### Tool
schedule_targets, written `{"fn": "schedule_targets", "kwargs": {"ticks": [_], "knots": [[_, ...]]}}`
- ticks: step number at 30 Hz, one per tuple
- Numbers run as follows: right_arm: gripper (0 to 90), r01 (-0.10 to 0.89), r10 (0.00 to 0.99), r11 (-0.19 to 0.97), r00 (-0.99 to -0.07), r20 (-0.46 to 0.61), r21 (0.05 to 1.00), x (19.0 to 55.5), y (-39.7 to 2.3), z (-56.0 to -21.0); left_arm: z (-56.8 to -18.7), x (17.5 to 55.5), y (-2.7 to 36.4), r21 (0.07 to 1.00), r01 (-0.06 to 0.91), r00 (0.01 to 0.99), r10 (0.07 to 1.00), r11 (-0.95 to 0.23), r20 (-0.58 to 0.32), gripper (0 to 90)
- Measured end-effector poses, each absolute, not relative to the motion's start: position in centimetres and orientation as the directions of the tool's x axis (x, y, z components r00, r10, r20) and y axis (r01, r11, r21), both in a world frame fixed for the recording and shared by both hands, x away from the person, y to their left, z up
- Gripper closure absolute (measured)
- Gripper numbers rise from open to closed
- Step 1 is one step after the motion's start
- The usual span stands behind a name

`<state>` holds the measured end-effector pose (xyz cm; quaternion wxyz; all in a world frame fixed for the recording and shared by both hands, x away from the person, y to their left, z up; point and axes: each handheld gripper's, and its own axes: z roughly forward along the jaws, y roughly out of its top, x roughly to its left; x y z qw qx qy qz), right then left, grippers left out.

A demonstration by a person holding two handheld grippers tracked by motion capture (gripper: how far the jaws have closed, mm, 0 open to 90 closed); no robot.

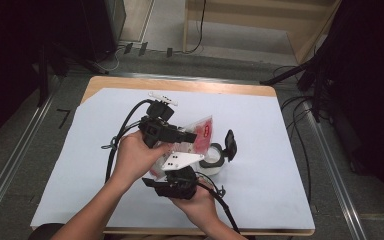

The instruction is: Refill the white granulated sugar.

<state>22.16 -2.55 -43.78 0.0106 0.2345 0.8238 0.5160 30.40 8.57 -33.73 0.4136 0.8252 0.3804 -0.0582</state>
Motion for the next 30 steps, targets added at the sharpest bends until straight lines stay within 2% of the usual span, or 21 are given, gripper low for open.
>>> {"fn": "schedule_targets", "kwargs": {"ticks": [30], "knots": [[63.9, 0.366, 0.392, 0.335, -0.892, 0.225, 0.868, 21.9, -2.59, -43.45, -32.96, 29.83, 8.38, 0.655, 0.659, 0.714, 0.58, -0.368, -0.392, 68.2]]}}
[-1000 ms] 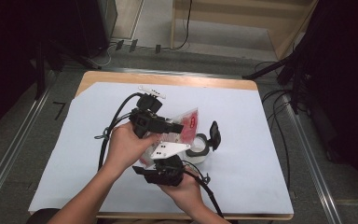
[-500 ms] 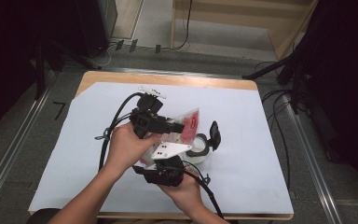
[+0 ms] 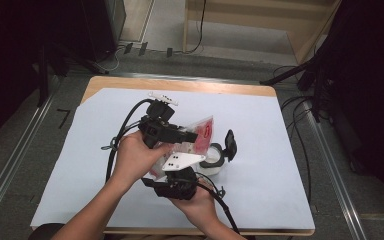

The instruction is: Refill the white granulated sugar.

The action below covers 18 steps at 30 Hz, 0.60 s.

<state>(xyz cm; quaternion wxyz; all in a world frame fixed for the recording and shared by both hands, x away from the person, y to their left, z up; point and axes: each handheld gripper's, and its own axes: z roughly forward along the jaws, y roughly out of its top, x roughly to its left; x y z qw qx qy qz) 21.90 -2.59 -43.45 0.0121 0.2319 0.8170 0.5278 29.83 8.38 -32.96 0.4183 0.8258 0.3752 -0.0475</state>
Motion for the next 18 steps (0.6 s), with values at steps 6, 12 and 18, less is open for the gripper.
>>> {"fn": "schedule_targets", "kwargs": {"ticks": [6, 12, 18], "knots": [[63.8, 0.362, 0.388, 0.336, -0.894, 0.223, 0.87, 21.84, -2.54, -43.36, -32.91, 29.78, 8.41, 0.657, 0.659, 0.715, 0.577, -0.366, -0.396, 68.2], [63.8, 0.366, 0.388, 0.339, -0.894, 0.226, 0.867, 21.89, -2.51, -43.43, -33.01, 29.87, 8.46, 0.653, 0.661, 0.714, 0.579, -0.37, -0.394, 68.3], [63.8, 0.363, 0.388, 0.339, -0.894, 0.222, 0.868, 21.91, -2.51, -43.47, -33.1, 29.89, 8.43, 0.657, 0.66, 0.714, 0.578, -0.366, -0.395, 68.5]]}}
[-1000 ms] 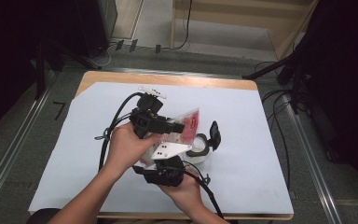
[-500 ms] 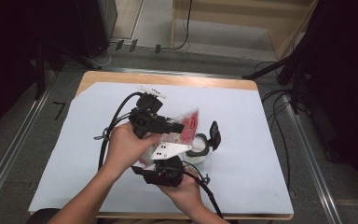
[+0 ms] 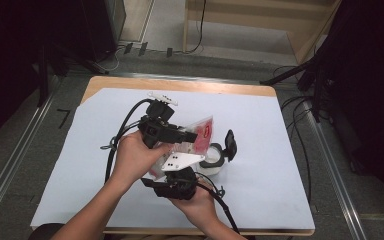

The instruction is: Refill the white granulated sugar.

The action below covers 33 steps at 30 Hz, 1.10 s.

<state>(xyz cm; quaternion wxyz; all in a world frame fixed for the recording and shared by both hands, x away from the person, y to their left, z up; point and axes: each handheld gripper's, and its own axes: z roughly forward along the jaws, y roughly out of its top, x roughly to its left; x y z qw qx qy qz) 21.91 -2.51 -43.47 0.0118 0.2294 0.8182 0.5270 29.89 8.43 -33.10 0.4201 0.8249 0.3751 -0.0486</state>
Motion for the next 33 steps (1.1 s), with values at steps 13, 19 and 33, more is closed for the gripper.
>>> {"fn": "schedule_targets", "kwargs": {"ticks": [13, 19, 33], "knots": [[63.9, 0.364, 0.388, 0.339, -0.894, 0.224, 0.867, 21.89, -2.49, -43.46, -33.07, 29.89, 8.45, 0.655, 0.661, 0.713, 0.578, -0.366, -0.397, 68.5], [63.8, 0.364, 0.387, 0.34, -0.895, 0.223, 0.867, 21.89, -2.5, -43.45, -33.06, 29.89, 8.44, 0.655, 0.661, 0.713, 0.578, -0.366, -0.396, 68.6], [63.8, 0.358, 0.388, 0.346, -0.896, 0.215, 0.867, 21.9, -2.48, -43.45, -33.08, 29.9, 8.47, 0.654, 0.663, 0.712, 0.577, -0.365, -0.399, 68.8]]}}
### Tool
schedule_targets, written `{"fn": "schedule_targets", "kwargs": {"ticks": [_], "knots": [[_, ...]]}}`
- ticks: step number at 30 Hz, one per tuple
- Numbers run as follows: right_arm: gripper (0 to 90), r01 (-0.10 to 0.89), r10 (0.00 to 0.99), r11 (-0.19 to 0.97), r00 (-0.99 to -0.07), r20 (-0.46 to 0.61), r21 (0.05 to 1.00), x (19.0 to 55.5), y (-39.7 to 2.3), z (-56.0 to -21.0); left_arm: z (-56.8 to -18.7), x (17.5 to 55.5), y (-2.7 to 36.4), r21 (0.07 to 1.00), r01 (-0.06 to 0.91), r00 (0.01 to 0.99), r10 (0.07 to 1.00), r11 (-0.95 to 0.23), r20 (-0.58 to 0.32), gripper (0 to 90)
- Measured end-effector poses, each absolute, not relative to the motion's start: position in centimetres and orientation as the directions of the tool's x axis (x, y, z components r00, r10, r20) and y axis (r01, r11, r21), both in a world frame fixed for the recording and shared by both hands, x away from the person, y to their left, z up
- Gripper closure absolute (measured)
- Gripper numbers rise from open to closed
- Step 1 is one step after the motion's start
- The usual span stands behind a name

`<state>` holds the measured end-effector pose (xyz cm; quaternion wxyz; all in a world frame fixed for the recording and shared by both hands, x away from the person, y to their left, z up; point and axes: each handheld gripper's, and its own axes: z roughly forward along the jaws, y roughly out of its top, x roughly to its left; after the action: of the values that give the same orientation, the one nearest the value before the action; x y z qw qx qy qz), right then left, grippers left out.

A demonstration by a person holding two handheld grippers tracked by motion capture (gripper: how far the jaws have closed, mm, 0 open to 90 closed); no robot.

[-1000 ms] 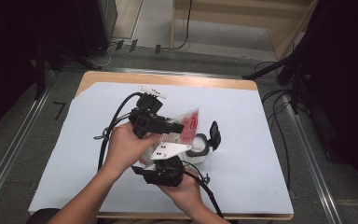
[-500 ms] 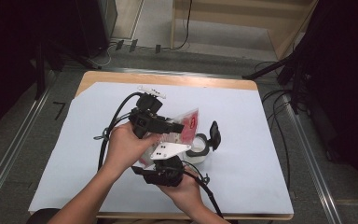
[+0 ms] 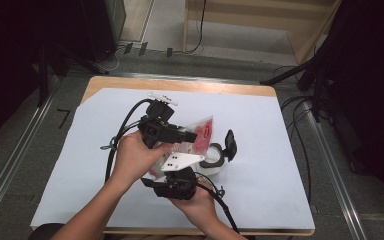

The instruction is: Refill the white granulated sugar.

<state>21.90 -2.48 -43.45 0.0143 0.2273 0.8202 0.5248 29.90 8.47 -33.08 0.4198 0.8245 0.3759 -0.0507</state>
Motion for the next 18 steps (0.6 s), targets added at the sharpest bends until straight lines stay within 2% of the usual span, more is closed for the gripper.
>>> {"fn": "schedule_targets", "kwargs": {"ticks": [18], "knots": [[64.2, 0.355, 0.394, 0.353, -0.896, 0.207, 0.866, 21.86, -2.46, -43.41, -33.08, 29.88, 8.43, 0.658, 0.657, 0.715, 0.578, -0.367, -0.392, 68.9]]}}
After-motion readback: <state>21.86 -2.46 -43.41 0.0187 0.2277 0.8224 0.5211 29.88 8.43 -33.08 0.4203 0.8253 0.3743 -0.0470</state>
